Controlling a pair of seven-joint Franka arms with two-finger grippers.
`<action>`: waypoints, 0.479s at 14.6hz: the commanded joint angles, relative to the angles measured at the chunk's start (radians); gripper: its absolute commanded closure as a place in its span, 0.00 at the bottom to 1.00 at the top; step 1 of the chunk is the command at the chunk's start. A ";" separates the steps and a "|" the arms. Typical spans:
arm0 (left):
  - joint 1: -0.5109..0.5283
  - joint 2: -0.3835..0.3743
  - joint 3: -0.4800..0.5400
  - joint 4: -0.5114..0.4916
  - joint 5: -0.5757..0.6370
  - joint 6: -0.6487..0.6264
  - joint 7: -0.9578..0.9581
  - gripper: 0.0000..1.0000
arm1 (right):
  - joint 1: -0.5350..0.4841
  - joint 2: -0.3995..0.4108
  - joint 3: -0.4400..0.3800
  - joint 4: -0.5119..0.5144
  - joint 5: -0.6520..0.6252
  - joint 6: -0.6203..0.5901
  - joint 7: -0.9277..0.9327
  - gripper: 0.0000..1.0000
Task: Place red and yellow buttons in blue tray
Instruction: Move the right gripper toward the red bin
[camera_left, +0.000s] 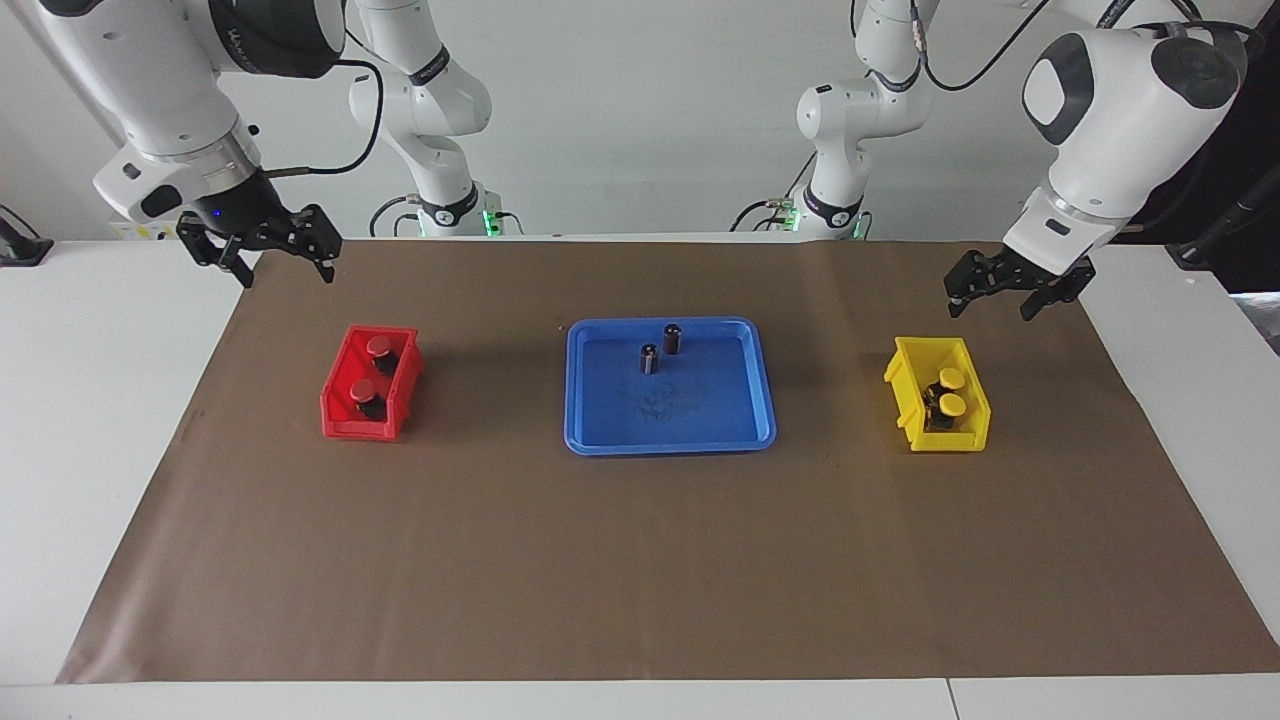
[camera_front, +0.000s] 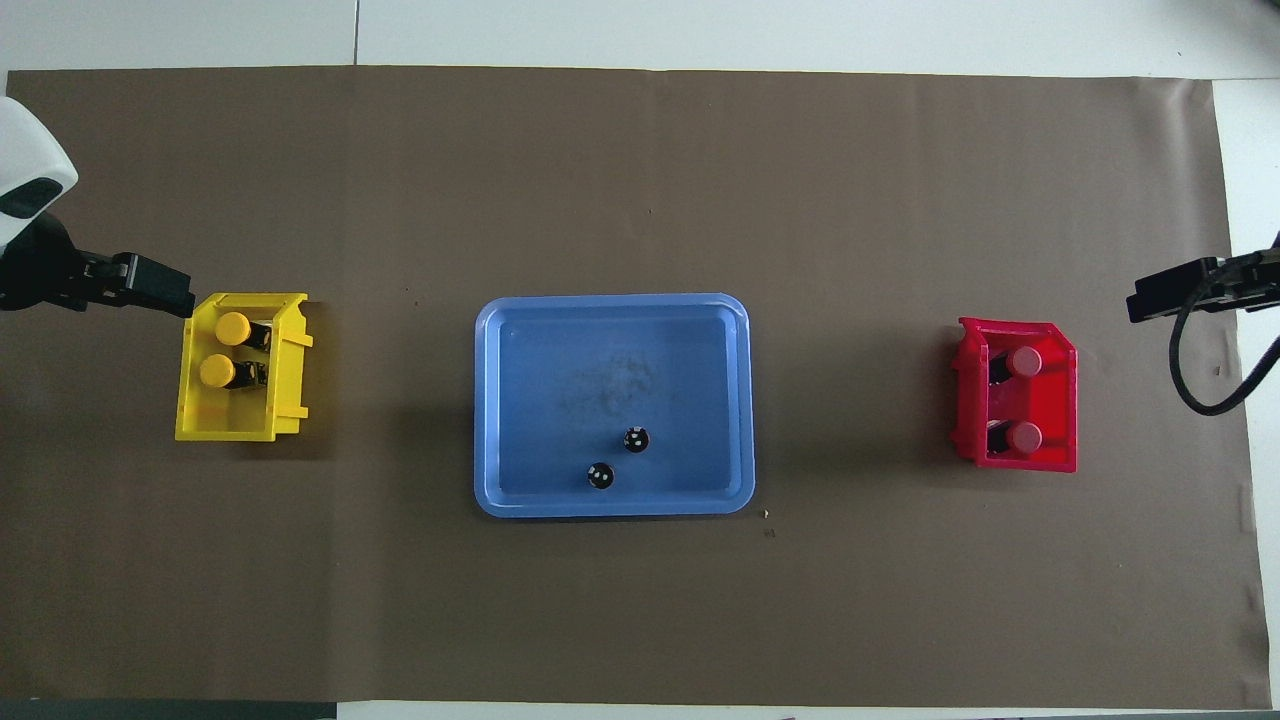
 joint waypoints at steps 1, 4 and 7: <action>-0.006 -0.030 0.006 -0.033 -0.009 0.018 -0.006 0.00 | -0.001 0.057 0.004 -0.073 0.014 0.133 0.013 0.00; -0.003 -0.030 0.006 -0.033 -0.009 0.018 -0.006 0.00 | -0.002 0.054 0.004 -0.255 0.014 0.351 0.006 0.00; -0.005 -0.030 0.006 -0.035 -0.009 0.017 -0.006 0.00 | -0.016 0.043 0.003 -0.366 0.014 0.432 -0.037 0.14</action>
